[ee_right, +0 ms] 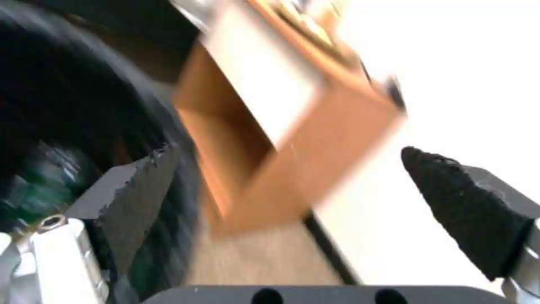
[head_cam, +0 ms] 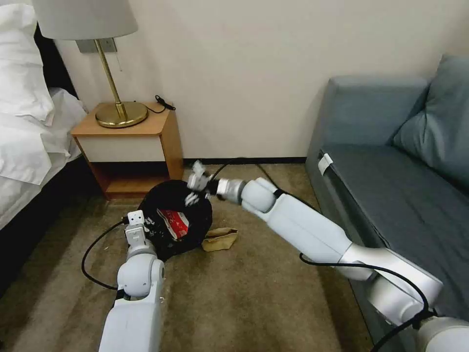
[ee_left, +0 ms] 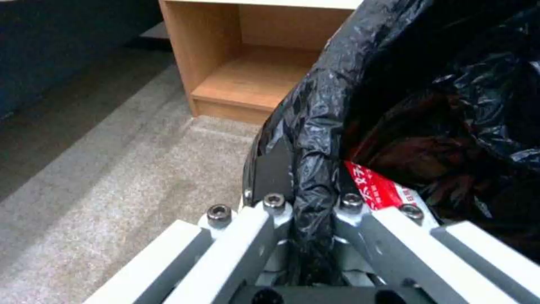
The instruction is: Pick up the trash bin, then pick up the garbage on the floor and place it into the trash bin.
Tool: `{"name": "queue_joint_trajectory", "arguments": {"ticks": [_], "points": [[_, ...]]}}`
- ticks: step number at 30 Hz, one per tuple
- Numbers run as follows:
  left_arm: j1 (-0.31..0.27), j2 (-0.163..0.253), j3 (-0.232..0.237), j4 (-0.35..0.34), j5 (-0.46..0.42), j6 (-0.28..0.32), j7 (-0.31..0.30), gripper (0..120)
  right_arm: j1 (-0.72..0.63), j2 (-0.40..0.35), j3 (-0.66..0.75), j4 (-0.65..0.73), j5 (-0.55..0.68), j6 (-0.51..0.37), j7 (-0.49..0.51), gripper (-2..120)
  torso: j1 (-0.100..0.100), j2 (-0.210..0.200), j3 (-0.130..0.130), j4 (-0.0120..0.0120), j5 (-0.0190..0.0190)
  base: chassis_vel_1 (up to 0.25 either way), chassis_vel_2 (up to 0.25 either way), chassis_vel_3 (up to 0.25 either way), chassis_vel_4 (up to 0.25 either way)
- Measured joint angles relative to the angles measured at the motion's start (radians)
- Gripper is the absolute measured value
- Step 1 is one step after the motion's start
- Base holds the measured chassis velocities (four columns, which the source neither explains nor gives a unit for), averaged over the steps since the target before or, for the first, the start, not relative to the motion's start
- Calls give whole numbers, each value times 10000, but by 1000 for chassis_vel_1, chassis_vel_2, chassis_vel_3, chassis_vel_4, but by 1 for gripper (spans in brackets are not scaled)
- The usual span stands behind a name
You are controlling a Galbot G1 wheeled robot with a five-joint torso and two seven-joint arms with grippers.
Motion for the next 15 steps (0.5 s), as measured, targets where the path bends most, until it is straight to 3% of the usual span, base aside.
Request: {"name": "queue_joint_trajectory", "arguments": {"ticks": [5, 11, 13, 14, 15], "points": [[-14, 52, -33, -115, -51, 12, -3, 1, -667, -74, 635, -484, 45, -134, 127, 100, 0, 0, 0, 0, 2, 0, 0, 0, 0], [-16, 49, -69, -279, -74, 62, -9, 1, -1301, -380, 977, -1460, -996, 614, -598, 100, 0, 0, 0, -2, 2, 0, 0, 0, 0], [36, 33, -65, -395, -82, 80, -9, 1, -1582, -407, 1249, -2259, -2281, 1496, -2087, 100, 0, 0, 0, -1, 0, 0, 0, 0, 0], [36, 33, -65, -395, -82, 80, -9, 1, -1582, -407, 1249, -2259, -2281, 1496, -2087, 100, 0, 0, 0, -1, 0, 0, 0, 0, 0], [67, 28, -61, -432, -85, 81, -10, 1, -1720, -390, 1426, -2475, -2972, 1856, -2953, 100, 0, -1, 0, -2, 1, 0, 0, 0, 0]]}}
